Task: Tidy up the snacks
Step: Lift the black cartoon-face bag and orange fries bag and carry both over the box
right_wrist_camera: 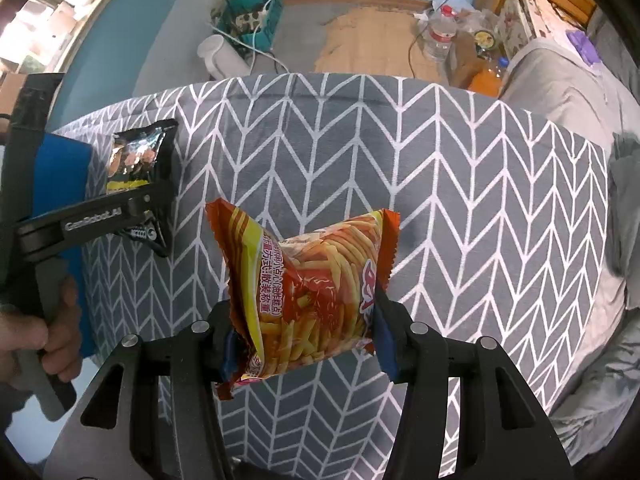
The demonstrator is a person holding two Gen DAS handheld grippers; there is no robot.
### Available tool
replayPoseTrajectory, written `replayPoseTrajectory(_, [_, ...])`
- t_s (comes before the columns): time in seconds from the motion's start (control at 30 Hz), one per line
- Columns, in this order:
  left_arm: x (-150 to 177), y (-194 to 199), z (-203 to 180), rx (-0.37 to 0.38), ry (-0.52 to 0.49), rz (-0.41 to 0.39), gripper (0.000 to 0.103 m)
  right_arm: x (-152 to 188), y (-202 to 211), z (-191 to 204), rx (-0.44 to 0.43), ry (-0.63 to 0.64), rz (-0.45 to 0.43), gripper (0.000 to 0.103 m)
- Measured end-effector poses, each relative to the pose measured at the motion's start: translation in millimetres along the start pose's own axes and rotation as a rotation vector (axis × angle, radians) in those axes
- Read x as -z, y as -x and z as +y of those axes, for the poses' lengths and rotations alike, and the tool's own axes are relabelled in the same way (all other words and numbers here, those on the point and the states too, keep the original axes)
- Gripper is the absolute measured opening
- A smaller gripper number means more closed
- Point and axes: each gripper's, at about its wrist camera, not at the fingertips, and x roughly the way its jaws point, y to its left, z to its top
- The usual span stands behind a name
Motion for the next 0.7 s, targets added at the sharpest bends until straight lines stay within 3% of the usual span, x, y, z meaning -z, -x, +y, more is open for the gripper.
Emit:
replayPoseTrajectory(0.1, [0.7, 4.6, -2.3, 0.014, -0.024, -0.007, 0.057, 1.3, 3.2, -0.8, -0.002, 0.008, -0.007, 0.052])
replayPoseTrajectory(0.4, [9.3, 20.2, 9.4, 0.039, -0.029, -0.024, 0.057, 4.3, 17.8, 9.9, -0.004, 0.036, -0.024, 0.052])
replayPoseTrajectory(0.7, [26.8, 66.1, 30.6, 0.074, -0.011, -0.057, 0.057, 3.1, 38.2, 31.7, -0.003, 0.067, -0.046, 0.052])
